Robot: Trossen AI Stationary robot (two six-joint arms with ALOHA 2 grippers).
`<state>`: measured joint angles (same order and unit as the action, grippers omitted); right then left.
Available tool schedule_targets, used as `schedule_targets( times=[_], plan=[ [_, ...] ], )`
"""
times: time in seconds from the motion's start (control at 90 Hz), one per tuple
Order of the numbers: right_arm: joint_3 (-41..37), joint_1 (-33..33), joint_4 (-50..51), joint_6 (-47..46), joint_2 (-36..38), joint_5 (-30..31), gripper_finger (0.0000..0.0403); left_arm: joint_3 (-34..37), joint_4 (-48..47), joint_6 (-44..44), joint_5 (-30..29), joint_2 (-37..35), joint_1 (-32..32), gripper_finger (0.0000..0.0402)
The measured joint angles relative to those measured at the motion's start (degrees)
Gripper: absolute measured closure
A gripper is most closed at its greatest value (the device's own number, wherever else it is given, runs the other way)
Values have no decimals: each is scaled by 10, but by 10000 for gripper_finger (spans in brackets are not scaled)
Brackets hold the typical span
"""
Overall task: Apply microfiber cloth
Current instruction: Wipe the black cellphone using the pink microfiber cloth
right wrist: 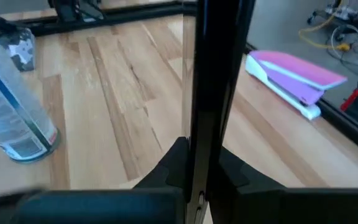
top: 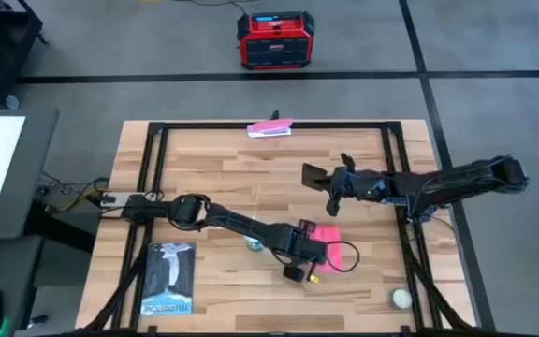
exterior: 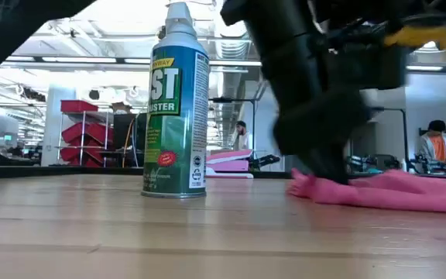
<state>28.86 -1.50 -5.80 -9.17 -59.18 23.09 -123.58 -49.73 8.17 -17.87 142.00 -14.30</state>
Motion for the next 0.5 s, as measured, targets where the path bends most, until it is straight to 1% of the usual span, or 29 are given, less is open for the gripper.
schedule_targets(
  times=[0.233, 0.389, 0.5],
  plan=[
    [0, -46, -25, 2, 23, 40, 389, -4, -28, -21, -135, -95, -16, 401],
    [0, -72, -29, 2, 44, 63, 389, -2, -36, -22, -193, -140, -27, 401],
    [0, -91, -32, 2, 56, 85, 389, -5, -50, -26, -261, -172, -30, 401]
  ],
)
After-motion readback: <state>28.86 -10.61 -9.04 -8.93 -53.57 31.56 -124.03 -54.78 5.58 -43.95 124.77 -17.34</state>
